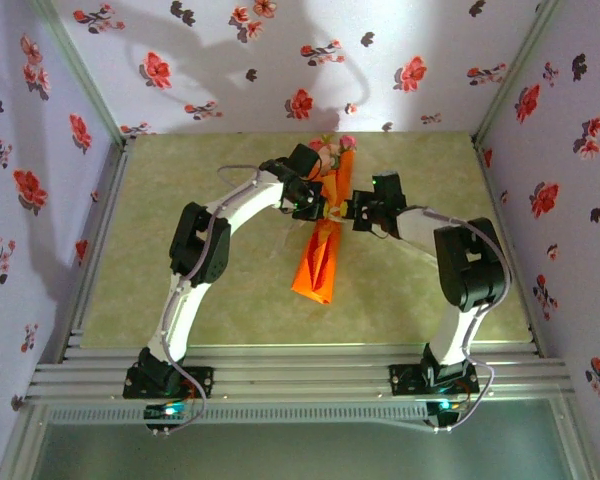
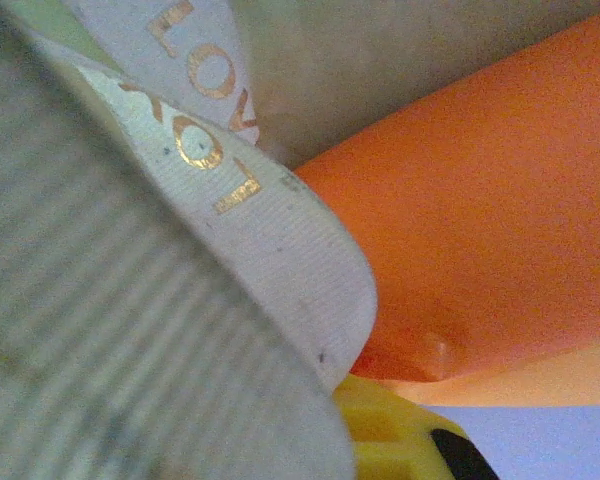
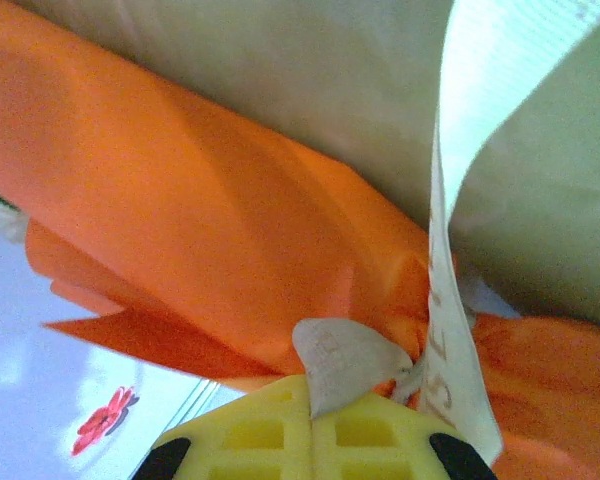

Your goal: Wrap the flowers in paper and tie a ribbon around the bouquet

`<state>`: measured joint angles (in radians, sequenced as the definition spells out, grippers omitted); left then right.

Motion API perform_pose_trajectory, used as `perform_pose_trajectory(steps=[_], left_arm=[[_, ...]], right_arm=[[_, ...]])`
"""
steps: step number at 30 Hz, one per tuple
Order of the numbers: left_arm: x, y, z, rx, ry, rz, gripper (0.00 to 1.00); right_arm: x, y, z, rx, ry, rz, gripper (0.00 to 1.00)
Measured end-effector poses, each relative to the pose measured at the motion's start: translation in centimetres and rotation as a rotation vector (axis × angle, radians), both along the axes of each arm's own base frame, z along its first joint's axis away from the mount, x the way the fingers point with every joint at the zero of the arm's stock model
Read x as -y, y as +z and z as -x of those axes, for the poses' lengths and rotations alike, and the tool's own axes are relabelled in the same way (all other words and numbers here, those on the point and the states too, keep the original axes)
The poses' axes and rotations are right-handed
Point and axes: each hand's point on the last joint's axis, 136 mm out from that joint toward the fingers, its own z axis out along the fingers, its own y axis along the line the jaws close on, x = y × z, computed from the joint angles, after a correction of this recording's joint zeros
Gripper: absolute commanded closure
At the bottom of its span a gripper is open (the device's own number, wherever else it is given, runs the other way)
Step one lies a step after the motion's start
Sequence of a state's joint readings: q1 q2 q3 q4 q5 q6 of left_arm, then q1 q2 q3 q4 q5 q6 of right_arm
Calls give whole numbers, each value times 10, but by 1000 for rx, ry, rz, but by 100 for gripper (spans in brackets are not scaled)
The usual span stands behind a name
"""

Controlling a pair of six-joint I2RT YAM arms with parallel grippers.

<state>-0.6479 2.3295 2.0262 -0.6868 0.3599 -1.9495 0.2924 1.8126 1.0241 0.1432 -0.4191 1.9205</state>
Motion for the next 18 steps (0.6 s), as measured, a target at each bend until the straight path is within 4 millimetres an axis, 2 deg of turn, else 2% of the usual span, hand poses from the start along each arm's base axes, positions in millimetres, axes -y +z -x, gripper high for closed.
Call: perform_pose_trajectory(steps=[5, 11, 15, 18], left_arm=[[2, 2, -1, 5, -4, 11, 99], [0, 1, -1, 12, -9, 11, 80], [-7, 5, -2, 16, -4, 10, 64], [-10, 15, 0, 23, -3, 13, 59]], right_arm=[[0, 5, 6, 13, 13, -1, 100], [2, -2, 21, -3, 35, -2, 100], [3, -10, 28, -16, 38, 0, 100], [4, -12, 29, -15, 38, 0, 100]])
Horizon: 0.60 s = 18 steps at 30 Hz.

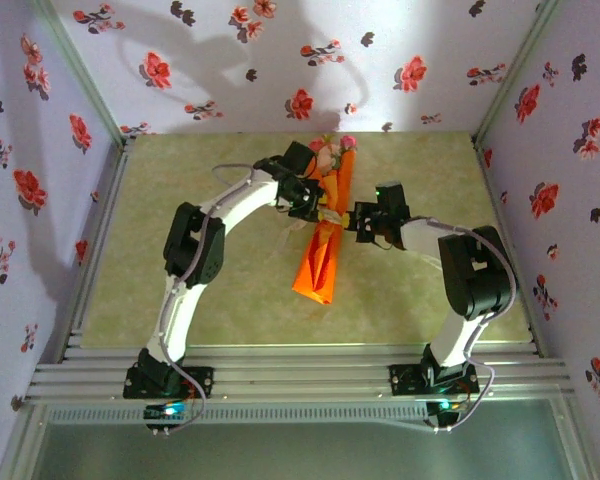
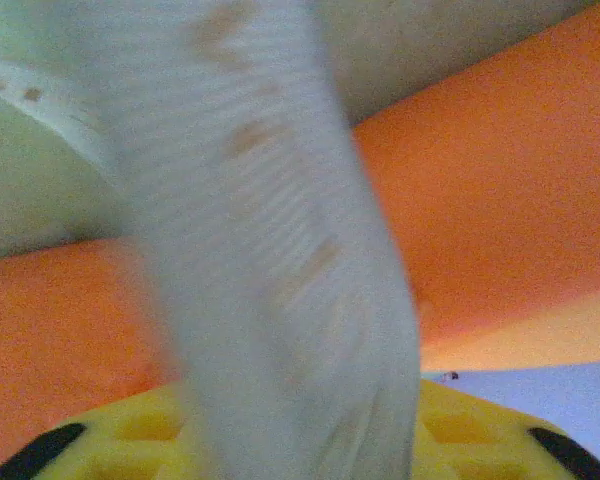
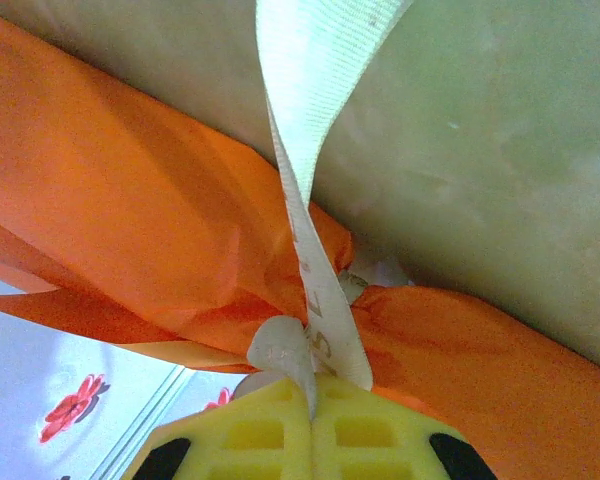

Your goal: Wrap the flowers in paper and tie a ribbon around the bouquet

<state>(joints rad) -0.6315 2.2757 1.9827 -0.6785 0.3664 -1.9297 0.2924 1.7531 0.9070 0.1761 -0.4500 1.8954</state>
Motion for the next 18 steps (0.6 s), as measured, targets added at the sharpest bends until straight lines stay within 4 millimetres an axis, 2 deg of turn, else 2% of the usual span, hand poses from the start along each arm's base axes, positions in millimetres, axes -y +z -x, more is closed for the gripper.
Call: perform_pose_trajectory(steps=[8, 14, 18], left_arm=[[-9, 37, 18, -15, -12, -6, 53], [12, 52, 31, -36, -49, 48, 49], [31, 50, 36, -57, -66, 74, 45]], right_arm=[[-2, 8, -7, 44, 0, -14, 100], [-3, 11, -9, 61, 0, -20, 100], [-4, 12, -10, 73, 3, -26, 100]])
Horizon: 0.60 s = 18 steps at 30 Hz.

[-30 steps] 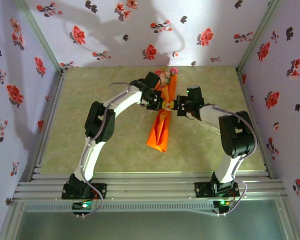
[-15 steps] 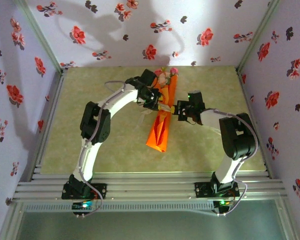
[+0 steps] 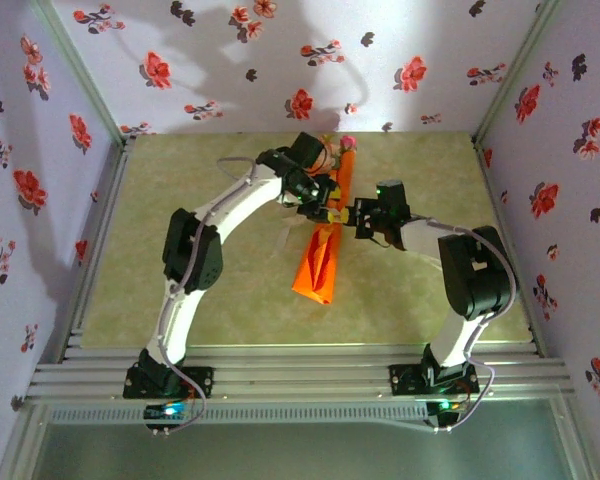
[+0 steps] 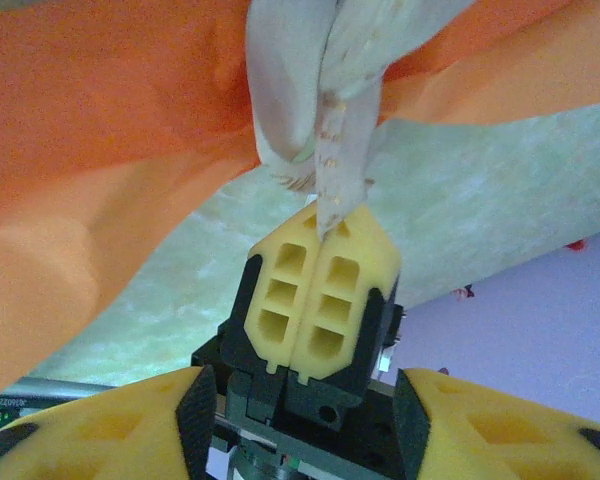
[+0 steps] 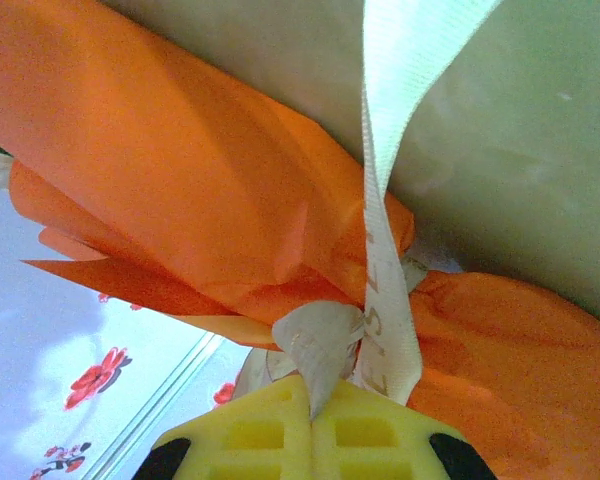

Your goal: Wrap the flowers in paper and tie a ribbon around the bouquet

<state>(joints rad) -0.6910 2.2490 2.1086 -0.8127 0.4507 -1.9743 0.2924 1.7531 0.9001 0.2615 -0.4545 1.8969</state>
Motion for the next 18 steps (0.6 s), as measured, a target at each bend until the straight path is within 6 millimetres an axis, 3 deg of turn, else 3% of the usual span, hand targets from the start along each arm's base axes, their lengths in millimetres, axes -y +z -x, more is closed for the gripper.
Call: perform_pose_trajectory(steps=[7, 18], left_arm=[[13, -26, -2, -53, 5, -11, 38], [10, -39, -7, -90, 48, -34, 38]], right_arm=[[-3, 1, 1, 11, 4, -29, 100], [-3, 0, 2, 17, 3, -38, 100]])
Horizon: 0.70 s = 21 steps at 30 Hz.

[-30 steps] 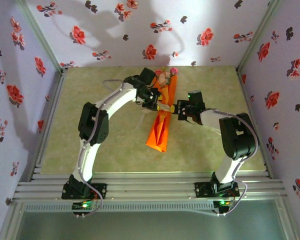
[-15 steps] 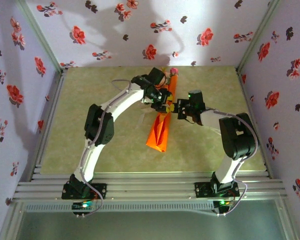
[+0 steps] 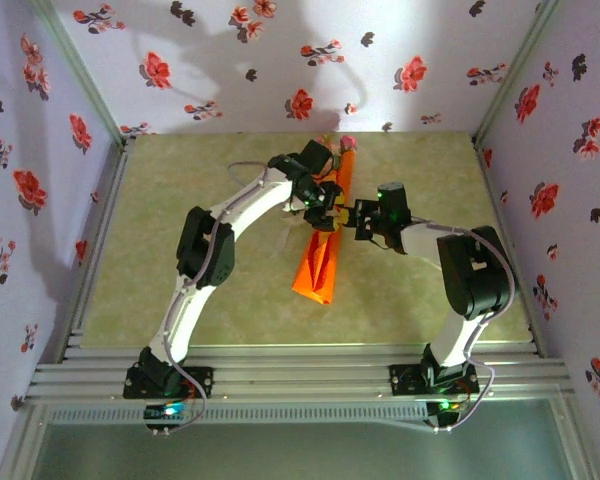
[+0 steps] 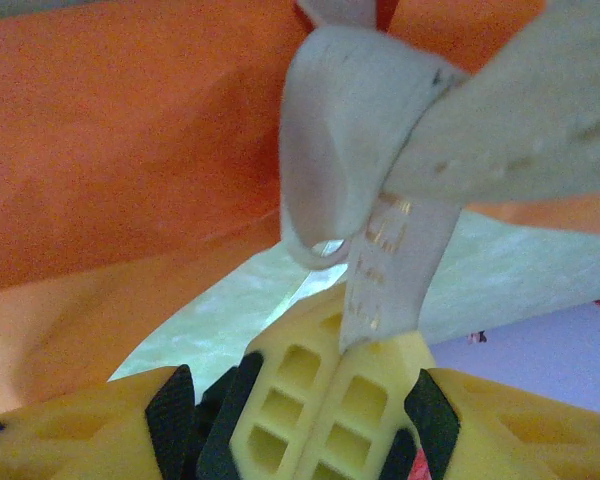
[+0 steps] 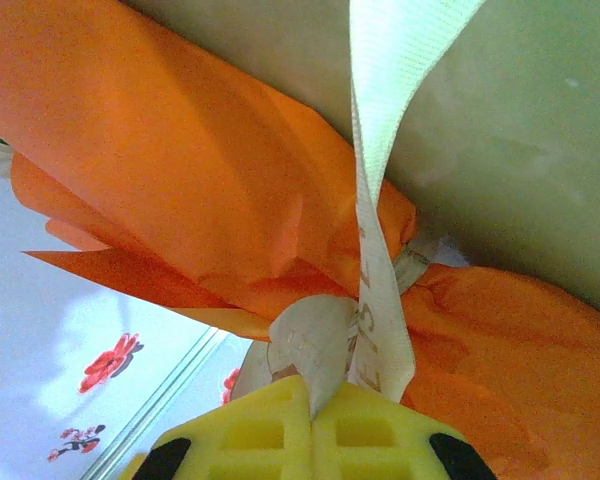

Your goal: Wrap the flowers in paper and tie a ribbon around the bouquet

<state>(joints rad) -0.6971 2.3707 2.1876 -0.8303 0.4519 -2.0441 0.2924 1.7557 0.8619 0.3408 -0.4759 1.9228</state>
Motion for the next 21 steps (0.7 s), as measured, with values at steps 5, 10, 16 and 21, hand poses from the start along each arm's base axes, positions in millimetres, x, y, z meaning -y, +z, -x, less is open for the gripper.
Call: perform_pose_trajectory(steps=[5, 10, 16, 21], left_arm=[[-2, -21, -12, -3, 23, -30, 41], [-7, -27, -14, -16, 32, -43, 45], [-9, -28, -15, -6, 35, -53, 67], [-11, -29, -19, 3, 42, -60, 75]], right_arm=[[0, -2, 2, -1, -1, -1, 100], [1, -4, 3, -10, -8, -9, 100], [0, -2, 2, 0, -10, -15, 100], [1, -3, 2, 0, -9, -15, 100]])
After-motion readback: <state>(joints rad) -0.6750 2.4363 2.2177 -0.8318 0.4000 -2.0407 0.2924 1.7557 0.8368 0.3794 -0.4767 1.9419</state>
